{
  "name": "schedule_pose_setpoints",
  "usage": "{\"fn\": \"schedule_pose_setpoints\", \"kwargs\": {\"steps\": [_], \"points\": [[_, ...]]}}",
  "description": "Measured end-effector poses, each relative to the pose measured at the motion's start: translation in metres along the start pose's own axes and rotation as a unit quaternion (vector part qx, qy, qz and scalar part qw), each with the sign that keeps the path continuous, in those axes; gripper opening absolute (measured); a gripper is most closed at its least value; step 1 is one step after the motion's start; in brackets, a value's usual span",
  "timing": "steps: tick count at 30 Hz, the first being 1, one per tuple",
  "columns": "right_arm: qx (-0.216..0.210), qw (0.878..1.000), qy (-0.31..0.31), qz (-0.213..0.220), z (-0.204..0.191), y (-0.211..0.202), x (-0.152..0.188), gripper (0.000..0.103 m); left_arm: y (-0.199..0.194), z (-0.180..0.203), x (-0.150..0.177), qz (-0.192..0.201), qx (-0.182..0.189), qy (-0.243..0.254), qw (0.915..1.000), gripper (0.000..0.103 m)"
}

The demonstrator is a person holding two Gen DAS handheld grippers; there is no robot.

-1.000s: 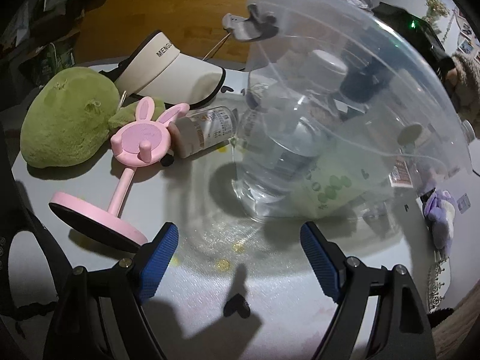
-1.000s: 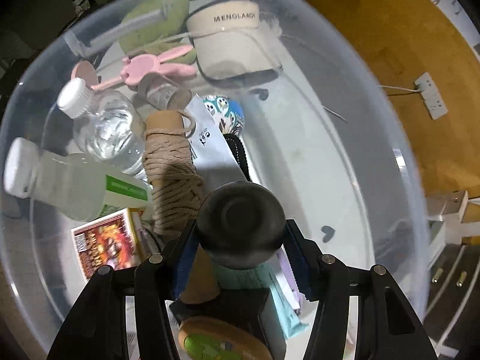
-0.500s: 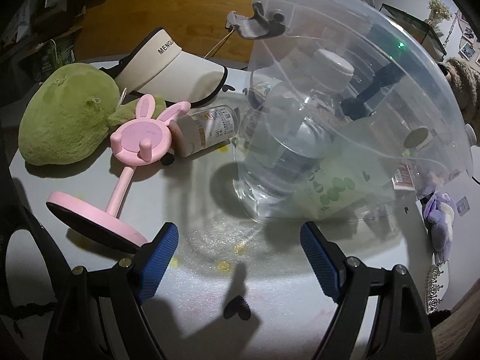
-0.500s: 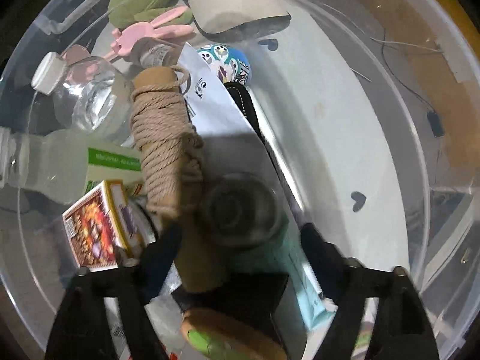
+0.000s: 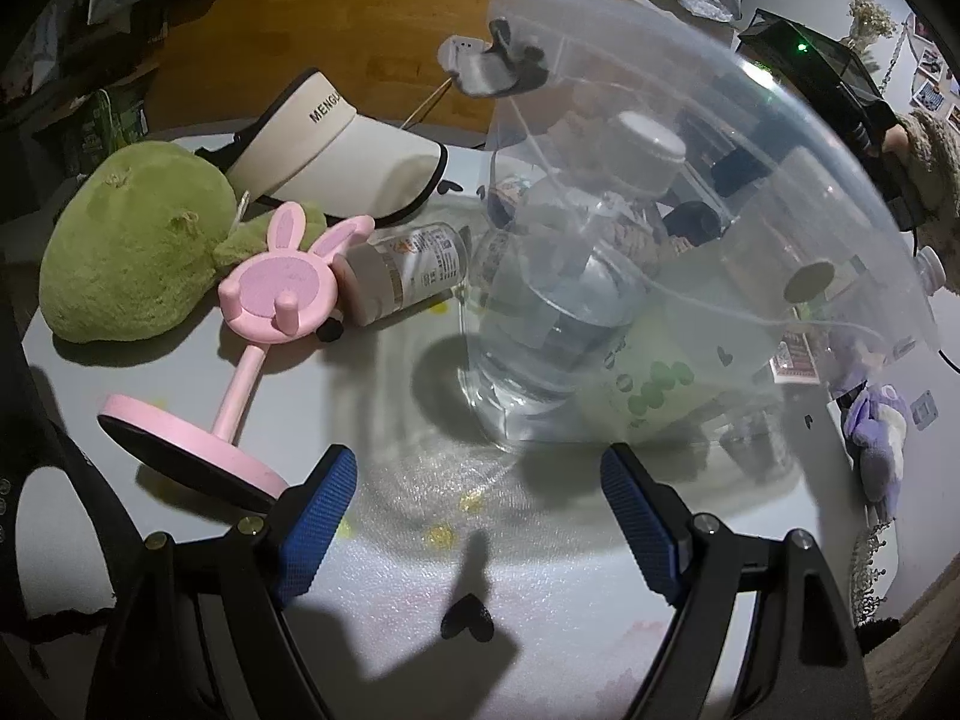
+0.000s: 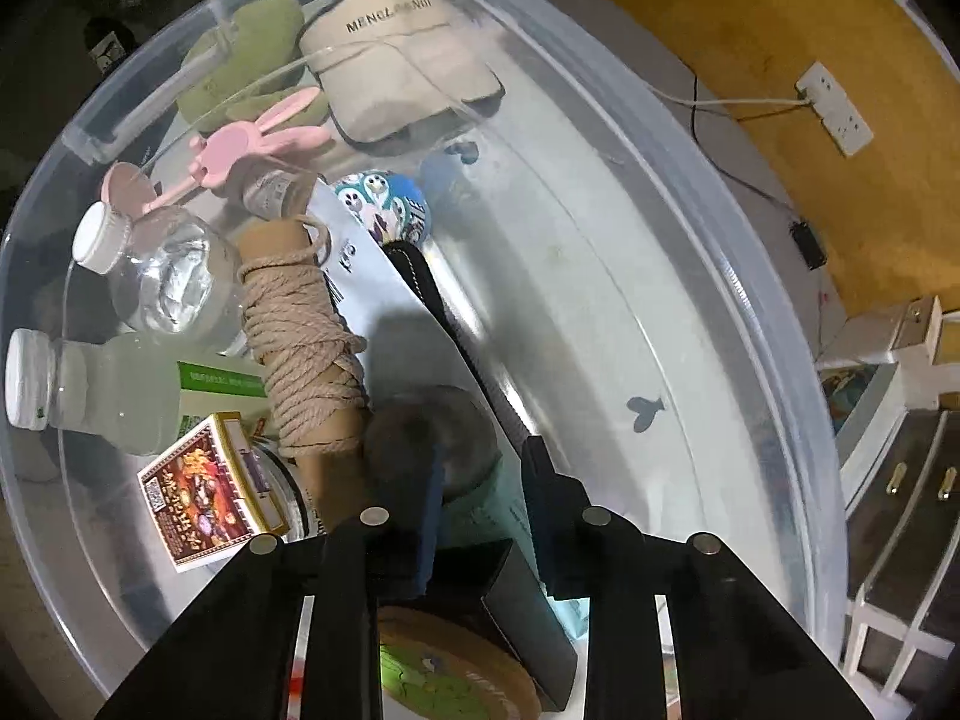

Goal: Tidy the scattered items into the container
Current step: 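Lower the metal ball into the box and open the right gripper, then withdraw the right gripper from the box back over the table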

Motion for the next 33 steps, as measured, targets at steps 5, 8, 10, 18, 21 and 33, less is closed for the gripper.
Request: {"fn": "schedule_pose_setpoints", "kwargs": {"steps": [5, 8, 10, 18, 21, 33], "points": [[0.019, 0.997, 0.060, 0.041, 0.007, -0.038, 0.008, 0.027, -0.015, 0.003, -0.002, 0.018, -0.007, 0.008, 0.9998, 0.086], [0.030, 0.991, 0.095, 0.085, 0.004, -0.070, 0.017, 0.060, -0.026, 0.006, -0.002, 0.032, -0.013, 0.015, 0.9993, 0.092], [0.038, 0.986, 0.112, 0.114, -0.004, -0.090, 0.026, 0.087, -0.035, 0.009, -0.001, 0.042, -0.013, 0.018, 0.9989, 0.092], [0.078, 0.951, 0.181, 0.240, -0.053, -0.171, 0.066, 0.087, -0.064, 0.021, 0.005, 0.066, -0.027, 0.033, 0.9969, 0.099], [0.081, 0.932, 0.211, 0.283, -0.078, -0.185, 0.085, 0.087, -0.073, 0.025, 0.009, 0.072, -0.032, 0.038, 0.9961, 0.099], [0.104, 0.865, 0.348, 0.346, -0.146, -0.157, 0.150, 0.088, -0.100, 0.041, 0.031, 0.095, -0.034, 0.055, 0.9934, 0.103]]}}
Point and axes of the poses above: each gripper's, at about its wrist camera, not at the fingertips, and y roughly the way its jaws point, z to its right, x to its underside, the point moved 8 cm from there along y, roughly the way its jaws point, and after that the axes turned 10 degrees about -z, right-handed, at the moved point
